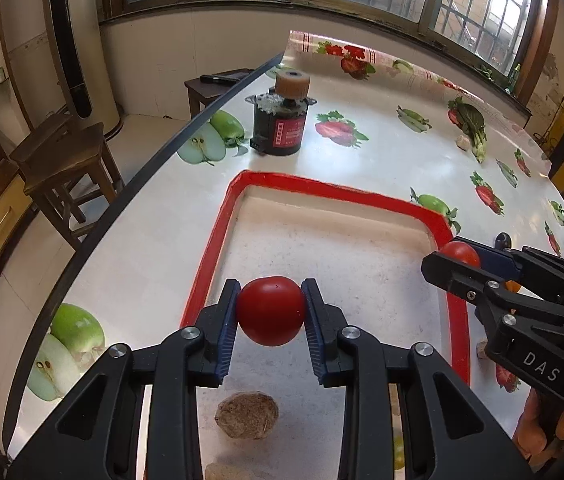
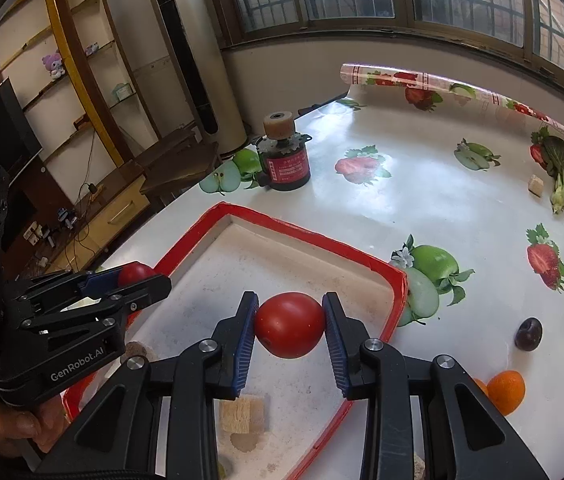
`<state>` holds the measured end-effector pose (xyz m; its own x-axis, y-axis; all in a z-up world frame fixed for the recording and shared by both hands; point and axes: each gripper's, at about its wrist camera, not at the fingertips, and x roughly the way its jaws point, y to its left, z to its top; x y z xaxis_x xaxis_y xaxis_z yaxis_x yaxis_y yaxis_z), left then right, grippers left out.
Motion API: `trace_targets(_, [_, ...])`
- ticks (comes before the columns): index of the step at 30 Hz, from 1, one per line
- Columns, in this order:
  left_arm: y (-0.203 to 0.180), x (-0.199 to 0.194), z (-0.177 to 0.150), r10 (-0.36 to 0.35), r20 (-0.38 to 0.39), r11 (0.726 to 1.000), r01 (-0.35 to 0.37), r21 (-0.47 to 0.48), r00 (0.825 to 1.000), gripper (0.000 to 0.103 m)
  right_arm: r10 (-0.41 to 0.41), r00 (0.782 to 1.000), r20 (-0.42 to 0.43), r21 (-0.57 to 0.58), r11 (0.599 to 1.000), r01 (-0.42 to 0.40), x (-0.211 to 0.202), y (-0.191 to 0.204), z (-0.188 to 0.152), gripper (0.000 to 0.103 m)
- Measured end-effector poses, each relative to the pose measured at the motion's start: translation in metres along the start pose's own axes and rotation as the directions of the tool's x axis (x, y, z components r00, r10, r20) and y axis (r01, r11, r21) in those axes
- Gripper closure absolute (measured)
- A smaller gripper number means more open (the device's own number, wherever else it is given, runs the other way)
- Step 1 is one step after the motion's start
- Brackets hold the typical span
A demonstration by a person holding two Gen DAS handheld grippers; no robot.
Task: Organize fruits
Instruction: 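Carry the tomato in the left gripper while the right carries its tomato over the tray, then open the left gripper over the tray while the right releases its tomato inside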
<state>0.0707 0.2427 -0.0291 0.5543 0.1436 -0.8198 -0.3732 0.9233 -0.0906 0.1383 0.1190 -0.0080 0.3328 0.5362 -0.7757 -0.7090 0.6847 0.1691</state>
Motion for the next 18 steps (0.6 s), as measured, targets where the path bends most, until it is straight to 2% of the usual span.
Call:
trace_targets(5, [0.002,0.021,-0.007,-0.003,-0.061,1.0,0.002,-0.011,0.998,0.075,-0.004,0.996,-0.085,-0.017,1.0,0.003,0.03,0.0,-0.011,0.069])
trace_targets(9, [0.004,0.033,-0.011,0.006,-0.1,1.0,-0.007,-0.017,0.995,0.075,-0.004,0.995,-0.104,-0.018,1.0,0.003,0.043,-0.001,-0.015,0.069])
trace_targets(14, [0.003,0.032,-0.013,0.016,-0.094,1.0,-0.017,-0.003,0.995,0.074,-0.005,0.992,-0.128,-0.028,1.0,0.002,0.054,0.0,-0.016,0.068])
trace_targets(16, [0.005,0.032,-0.012,0.021,-0.1,1.0,-0.022,-0.01,0.995,0.07,-0.004,0.991,-0.133,-0.029,1.0,0.0,0.056,-0.001,-0.017,0.068])
trace_targets(18, [0.007,0.029,-0.012,0.019,-0.094,0.999,-0.021,-0.024,0.995,0.058,0.004,0.992,-0.129,-0.023,1.0,-0.007,0.054,-0.001,-0.017,0.059])
